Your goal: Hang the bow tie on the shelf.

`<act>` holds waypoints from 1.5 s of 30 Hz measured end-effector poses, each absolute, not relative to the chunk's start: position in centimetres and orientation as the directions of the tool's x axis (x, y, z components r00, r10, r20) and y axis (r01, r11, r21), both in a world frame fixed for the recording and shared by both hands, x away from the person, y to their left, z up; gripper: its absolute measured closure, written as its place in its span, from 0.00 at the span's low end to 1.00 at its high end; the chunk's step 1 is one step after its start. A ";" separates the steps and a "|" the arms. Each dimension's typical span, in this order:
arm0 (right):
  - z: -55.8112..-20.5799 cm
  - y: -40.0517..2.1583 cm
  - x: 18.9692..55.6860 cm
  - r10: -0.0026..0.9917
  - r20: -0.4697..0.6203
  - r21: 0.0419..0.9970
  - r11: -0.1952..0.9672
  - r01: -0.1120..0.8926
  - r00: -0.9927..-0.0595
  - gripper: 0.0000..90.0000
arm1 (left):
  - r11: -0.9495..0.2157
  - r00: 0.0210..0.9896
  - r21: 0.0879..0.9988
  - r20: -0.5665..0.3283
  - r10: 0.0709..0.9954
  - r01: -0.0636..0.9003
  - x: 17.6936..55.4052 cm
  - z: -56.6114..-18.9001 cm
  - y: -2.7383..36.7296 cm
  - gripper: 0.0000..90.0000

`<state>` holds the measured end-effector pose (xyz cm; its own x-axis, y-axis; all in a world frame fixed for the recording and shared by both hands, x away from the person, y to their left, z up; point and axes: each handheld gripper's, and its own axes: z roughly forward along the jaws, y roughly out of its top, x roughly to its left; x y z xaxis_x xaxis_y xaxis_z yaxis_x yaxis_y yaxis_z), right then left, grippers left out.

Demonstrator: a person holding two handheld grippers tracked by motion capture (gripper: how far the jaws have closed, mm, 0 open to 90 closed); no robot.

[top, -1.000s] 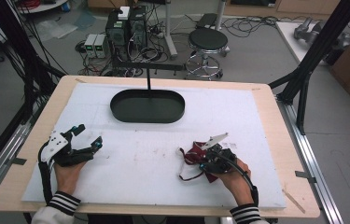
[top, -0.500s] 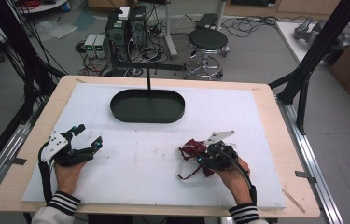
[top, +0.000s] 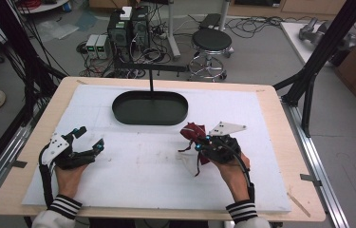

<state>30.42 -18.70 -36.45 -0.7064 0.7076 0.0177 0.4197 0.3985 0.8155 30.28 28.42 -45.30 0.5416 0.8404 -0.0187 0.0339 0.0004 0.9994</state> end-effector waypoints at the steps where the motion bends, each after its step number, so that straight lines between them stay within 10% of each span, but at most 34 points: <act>1: -36.4 -18.7 30.4 0.708 0.018 0.816 0.398 0.420 -0.706 0.85 | 0.001 0.542 0.999 -0.019 0.840 0.034 30.3 -45.3 28.4 0.16; 45: -29.8 -13.5 38.6 0.824 -0.041 0.939 0.224 0.260 -0.565 0.84 | 0.001 0.539 0.999 -0.019 0.842 0.035 30.3 -45.3 28.4 0.16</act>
<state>38.57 -13.48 -29.79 -0.5648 0.8242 -0.0406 0.2597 0.2243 0.9393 30.30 28.43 -45.29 0.5392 0.8419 -0.0195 0.0348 0.0008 0.9994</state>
